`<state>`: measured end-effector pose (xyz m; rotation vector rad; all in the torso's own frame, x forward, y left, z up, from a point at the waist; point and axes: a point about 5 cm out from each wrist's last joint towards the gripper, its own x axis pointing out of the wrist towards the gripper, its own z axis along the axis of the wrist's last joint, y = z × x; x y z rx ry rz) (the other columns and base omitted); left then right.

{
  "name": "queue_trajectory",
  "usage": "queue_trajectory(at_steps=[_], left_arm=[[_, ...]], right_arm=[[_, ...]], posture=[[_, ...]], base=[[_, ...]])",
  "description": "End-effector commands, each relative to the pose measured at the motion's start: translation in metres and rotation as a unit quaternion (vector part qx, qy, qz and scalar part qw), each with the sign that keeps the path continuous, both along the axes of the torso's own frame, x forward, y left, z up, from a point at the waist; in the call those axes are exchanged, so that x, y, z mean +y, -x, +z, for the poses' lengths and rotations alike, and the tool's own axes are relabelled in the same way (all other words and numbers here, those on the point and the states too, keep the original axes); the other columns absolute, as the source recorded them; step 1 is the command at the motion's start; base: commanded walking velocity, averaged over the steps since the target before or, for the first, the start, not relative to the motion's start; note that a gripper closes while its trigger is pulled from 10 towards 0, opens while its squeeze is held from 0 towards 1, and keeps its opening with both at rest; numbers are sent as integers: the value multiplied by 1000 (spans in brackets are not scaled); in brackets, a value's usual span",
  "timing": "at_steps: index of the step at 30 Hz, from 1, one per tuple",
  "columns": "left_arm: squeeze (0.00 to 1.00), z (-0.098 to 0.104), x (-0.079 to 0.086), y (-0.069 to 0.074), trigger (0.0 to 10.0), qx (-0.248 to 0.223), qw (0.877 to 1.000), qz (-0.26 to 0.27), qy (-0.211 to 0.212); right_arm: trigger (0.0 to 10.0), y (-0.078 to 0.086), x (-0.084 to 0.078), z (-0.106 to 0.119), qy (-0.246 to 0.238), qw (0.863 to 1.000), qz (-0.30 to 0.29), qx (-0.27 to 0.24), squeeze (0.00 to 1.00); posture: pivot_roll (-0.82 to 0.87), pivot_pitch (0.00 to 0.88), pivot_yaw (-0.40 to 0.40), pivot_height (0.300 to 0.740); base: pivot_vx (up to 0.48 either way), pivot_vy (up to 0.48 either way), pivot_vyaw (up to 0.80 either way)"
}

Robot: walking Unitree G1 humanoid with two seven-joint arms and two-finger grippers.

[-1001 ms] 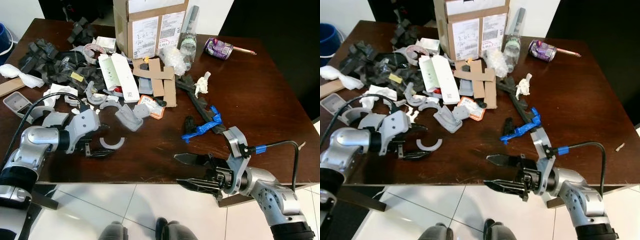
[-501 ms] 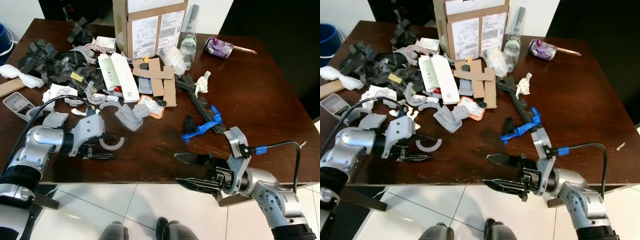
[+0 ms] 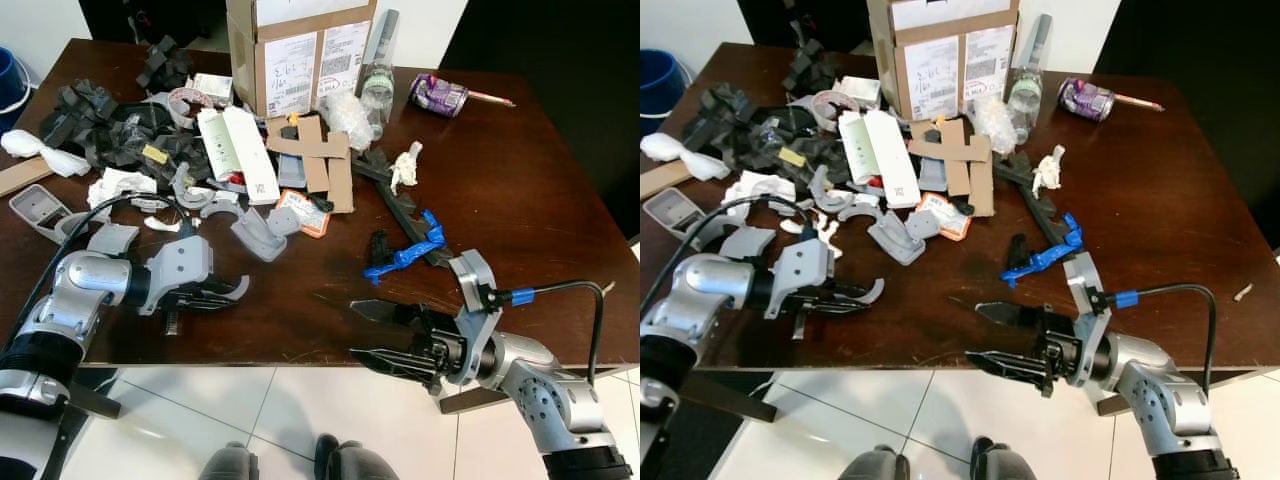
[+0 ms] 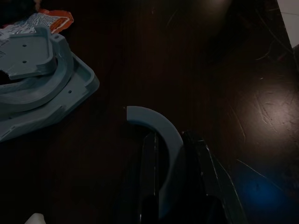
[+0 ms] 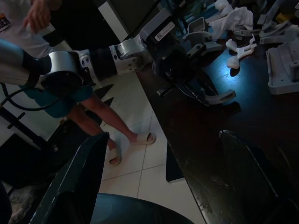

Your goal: Picking trash to rubbish bin

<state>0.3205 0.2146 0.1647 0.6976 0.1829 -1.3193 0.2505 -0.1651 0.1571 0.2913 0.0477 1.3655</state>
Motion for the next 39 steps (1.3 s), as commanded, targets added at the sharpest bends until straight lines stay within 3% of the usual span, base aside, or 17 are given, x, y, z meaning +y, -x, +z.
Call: queue_trajectory(at_steps=[1, 3, 6, 10, 11, 13, 14, 15, 16, 17, 18, 19, 20, 26, 30, 33, 39], left_arm=[[0, -25, 8, 8, 0, 55, 998, 20, -21], [0, -21, 8, 6, 0, 50, 998, 28, -4], [0, 7, 5, -3, 0, 30, 992, 57, 107], [0, 24, 3, -5, 392, 26, 982, 63, 177], [0, 45, 1, -3, 1686, 33, 961, 58, 270], [0, 52, 0, -2, 1686, 38, 952, 52, 299], [0, 60, 0, 2, 3843, 45, 939, 43, 338], [0, 60, 0, 2, 3843, 45, 939, 43, 338], [0, 67, 0, 6, 6078, 56, 922, 33, 381], [0, 67, 0, 6, 6078, 56, 922, 33, 381], [0, 73, -1, 11, 8275, 69, 905, 19, 420], [0, 78, -1, 15, 8275, 80, 892, 9, 445], [0, 81, -2, 19, 9373, 86, 878, 1, 470], [0, 89, -6, 43, 10000, 120, 811, -42, 571], [0, 88, -11, 52, 10000, 129, 786, -58, 602], [0, 77, -21, 64, 10000, 140, 750, -46, 645], [0, 72, -22, 67, 10000, 132, 722, 0, 680]], right_arm=[[10000, 0, -3, 0, -2, 1000, -9, -3, 0], [10000, -1, -3, 0, -4, 1000, -11, -3, 0], [10000, -2, -2, 0, -5, 1000, -12, -4, 0], [10000, -3, -2, 0, -6, 1000, -12, -5, 0], [10000, -4, -1, 1, -8, 1000, -12, -6, 0], [10000, -5, -1, 1, -9, 1000, -12, -7, 0], [10000, -6, 0, 2, -11, 1000, -11, -8, 0], [10000, -6, 0, 2, -11, 1000, -11, -8, 0], [10000, -7, 1, 2, -13, 1000, -11, -9, 0], [10000, -7, 1, 2, -13, 1000, -11, -9, 0], [10000, -8, 2, 3, -17, 1000, -9, -10, 0], [10000, -9, 3, 3, -20, 1000, -8, -11, 0], [10000, -10, 4, 3, -21, 1000, -7, -11, 0], [10000, -13, 8, 4, -32, 999, -1, -15, 0], [10000, -14, 11, 8, -51, 999, 3, -18, 0], [10000, -16, 15, 14, -76, 997, 9, -24, 0], [10000, -21, 22, 13, -75, 997, 0, -33, 0]], posture=[[108, 273, -63, 740], [109, 273, -62, 740], [110, 268, -63, 740], [113, 267, -66, 740], [118, 264, -67, 740], [125, 260, -67, 740], [125, 260, -67, 740], [125, 260, -67, 740], [130, 253, -68, 740], [130, 253, -68, 740], [134, 253, -67, 740], [134, 253, -67, 740], [143, 246, -71, 740], [157, 241, -74, 740], [163, 237, -76, 740], [170, 233, -77, 740], [185, 233, -82, 740]], base=[[0, 0, 0], [0, 0, 0], [0, 0, 0], [0, 0, 0], [0, 0, 0], [0, 0, 0], [0, 0, 0], [0, 0, 0], [0, 0, 0], [0, 0, 0], [0, 0, 0], [0, 0, 0], [0, 0, 0], [0, 0, 0], [0, 0, 0], [0, 0, 0], [0, 0, 0]])
